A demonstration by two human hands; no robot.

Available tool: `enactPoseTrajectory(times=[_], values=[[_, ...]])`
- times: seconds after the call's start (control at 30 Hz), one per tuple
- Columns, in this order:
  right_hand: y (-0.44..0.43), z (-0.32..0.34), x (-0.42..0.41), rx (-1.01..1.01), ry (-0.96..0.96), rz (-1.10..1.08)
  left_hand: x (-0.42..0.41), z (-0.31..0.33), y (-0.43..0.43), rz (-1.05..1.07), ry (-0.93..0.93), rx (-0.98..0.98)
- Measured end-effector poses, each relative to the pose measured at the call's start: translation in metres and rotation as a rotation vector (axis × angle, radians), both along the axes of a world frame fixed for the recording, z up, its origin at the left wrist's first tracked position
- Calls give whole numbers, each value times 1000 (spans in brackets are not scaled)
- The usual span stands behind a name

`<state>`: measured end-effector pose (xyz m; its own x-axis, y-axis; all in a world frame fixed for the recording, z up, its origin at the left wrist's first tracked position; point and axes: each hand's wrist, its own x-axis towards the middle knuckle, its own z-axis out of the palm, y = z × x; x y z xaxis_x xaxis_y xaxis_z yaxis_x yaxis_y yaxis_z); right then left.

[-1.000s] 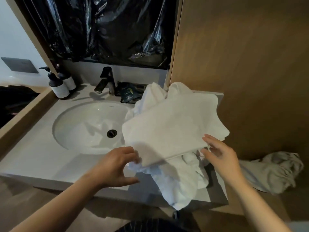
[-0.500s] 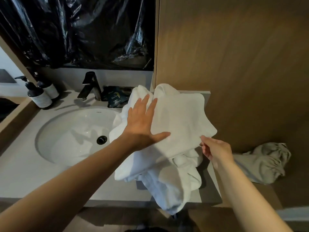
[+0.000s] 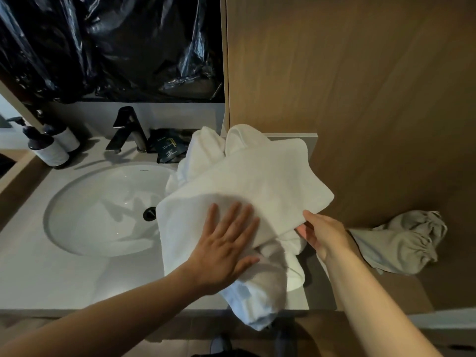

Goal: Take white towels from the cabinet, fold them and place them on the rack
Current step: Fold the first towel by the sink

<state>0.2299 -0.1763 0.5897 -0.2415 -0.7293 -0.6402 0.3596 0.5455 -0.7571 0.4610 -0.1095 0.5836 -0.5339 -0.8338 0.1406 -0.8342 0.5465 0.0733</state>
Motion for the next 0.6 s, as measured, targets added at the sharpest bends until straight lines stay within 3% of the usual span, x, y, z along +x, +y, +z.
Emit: enactPoseTrajectory(times=[0.1, 0.17, 0.27, 0.37, 0.5, 0.6], values=[[1, -4, 3, 25, -156, -47, 1, 24, -9, -36, 279, -71], [-1, -6, 6, 71, -152, -30, 1, 44, -31, 16, 405, -182], [-6, -7, 10, 114, -107, -7, -6, 71, -73, 152, 341, -170], [-11, -2, 14, 139, -148, -58, -19, 83, -114, 278, 248, -36], [-13, 8, 23, 107, -262, -174, -33, 83, -150, 313, 59, 47], [-15, 13, 29, 70, -249, -191, -37, 81, -166, 344, 72, 81]])
